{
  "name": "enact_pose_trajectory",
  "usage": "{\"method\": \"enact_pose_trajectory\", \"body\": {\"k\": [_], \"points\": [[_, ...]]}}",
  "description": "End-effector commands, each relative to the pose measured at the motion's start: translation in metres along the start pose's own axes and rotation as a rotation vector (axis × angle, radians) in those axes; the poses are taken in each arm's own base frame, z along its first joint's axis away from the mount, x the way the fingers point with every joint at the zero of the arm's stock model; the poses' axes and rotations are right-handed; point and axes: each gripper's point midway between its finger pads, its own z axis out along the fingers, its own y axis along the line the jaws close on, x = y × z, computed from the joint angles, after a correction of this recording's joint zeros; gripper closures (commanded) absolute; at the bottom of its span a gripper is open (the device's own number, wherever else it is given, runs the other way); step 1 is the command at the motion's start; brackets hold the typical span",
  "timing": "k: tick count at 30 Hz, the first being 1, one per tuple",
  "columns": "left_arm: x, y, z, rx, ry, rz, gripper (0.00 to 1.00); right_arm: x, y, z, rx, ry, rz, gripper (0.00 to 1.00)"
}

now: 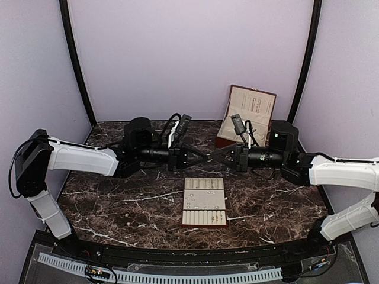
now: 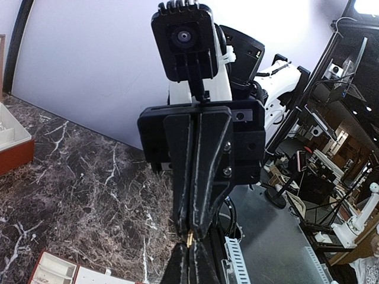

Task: Organize the mixed jewelry
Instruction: Pass from the left arm to the right, then insert the ring into the ring tray.

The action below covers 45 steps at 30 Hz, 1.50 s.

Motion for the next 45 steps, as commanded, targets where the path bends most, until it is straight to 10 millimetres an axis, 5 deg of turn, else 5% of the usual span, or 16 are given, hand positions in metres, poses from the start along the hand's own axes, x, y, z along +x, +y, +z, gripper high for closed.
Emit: {"method": "enact_pose_trajectory", "body": {"k": [1, 3, 9, 13, 17, 30, 40, 45], "points": [[-0.014, -0.016, -0.006, 0.026, -0.033, 0.056, 1.00, -0.012, 0.010, 0.001, -0.038, -0.033, -0.021, 1.00], [-0.013, -0.014, -0.006, 0.014, -0.032, 0.052, 0.98, -0.013, 0.010, 0.001, -0.036, -0.036, -0.020, 1.00], [-0.010, 0.000, -0.009, -0.081, -0.016, 0.060, 0.49, -0.011, 0.003, -0.003, 0.021, -0.036, -0.003, 1.00], [0.006, 0.038, -0.025, -0.325, 0.048, 0.023, 0.38, 0.000, -0.014, -0.008, 0.122, -0.001, 0.041, 1.00], [0.019, 0.065, -0.057, -0.481, 0.090, -0.026, 0.35, 0.022, -0.029, -0.016, 0.220, 0.048, 0.112, 1.00], [0.008, 0.110, -0.165, -0.840, 0.112, -0.060, 0.25, 0.122, -0.040, -0.023, 0.475, 0.204, 0.465, 1.00], [-0.003, 0.099, -0.179, -0.877, 0.089, -0.030, 0.25, 0.166, -0.033, 0.003, 0.622, 0.299, 0.573, 1.00], [-0.007, 0.090, -0.179, -0.863, 0.064, -0.033, 0.25, 0.181, -0.046, 0.007, 0.768, 0.359, 0.582, 1.00]]}}
